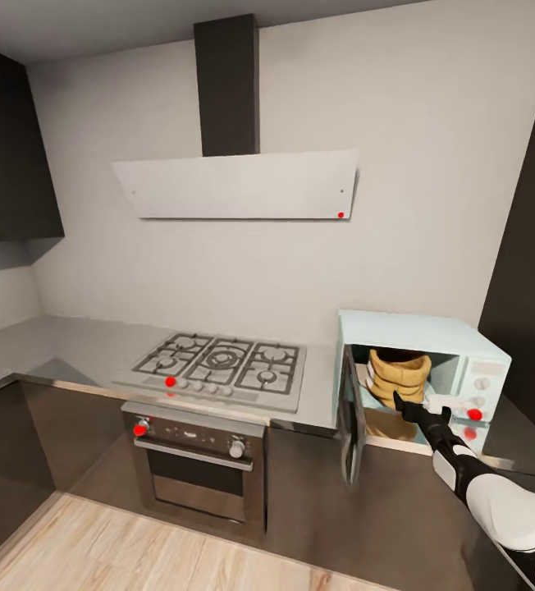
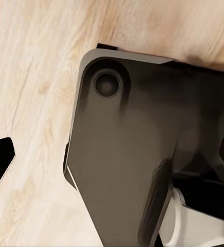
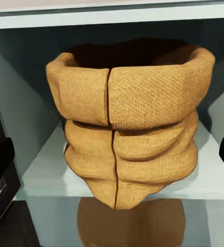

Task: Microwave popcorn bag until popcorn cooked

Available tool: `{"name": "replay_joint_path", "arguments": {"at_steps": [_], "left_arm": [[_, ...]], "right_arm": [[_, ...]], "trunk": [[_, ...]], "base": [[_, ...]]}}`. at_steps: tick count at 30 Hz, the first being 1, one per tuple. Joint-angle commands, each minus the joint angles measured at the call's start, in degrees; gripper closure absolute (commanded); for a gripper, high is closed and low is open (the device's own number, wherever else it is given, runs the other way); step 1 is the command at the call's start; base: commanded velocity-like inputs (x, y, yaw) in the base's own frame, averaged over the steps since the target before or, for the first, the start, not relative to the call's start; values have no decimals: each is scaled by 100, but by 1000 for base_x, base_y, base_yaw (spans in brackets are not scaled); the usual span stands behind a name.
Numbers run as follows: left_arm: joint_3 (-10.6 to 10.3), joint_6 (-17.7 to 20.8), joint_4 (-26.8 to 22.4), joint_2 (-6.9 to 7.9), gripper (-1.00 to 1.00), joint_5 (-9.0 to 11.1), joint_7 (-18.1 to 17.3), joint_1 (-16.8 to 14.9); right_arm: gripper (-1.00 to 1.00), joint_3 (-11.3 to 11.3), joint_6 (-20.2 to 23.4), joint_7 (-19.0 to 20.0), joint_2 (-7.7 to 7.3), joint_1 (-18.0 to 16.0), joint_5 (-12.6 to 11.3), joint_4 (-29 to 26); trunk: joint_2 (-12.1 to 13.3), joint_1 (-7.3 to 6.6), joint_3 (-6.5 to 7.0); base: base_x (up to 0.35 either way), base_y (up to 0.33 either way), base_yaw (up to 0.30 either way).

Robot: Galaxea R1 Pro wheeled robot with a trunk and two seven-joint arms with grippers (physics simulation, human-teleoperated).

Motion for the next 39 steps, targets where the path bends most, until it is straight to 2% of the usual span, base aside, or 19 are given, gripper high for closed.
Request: {"name": "replay_joint_path", "arguments": {"at_steps": [1, 39], "left_arm": [[24, -4, 0, -2, -100, 0, 14, 1], [37, -5, 0, 5, -100, 0, 14, -1]], "right_arm": [[-100, -49, -9, 48, -1, 1, 7, 1], [-100, -49, -10, 48, -1, -1, 10, 1]], "trunk": [[-2, 4, -2], [-2, 4, -2]], "base": [[302, 31, 0], [141, 1, 0]]}}
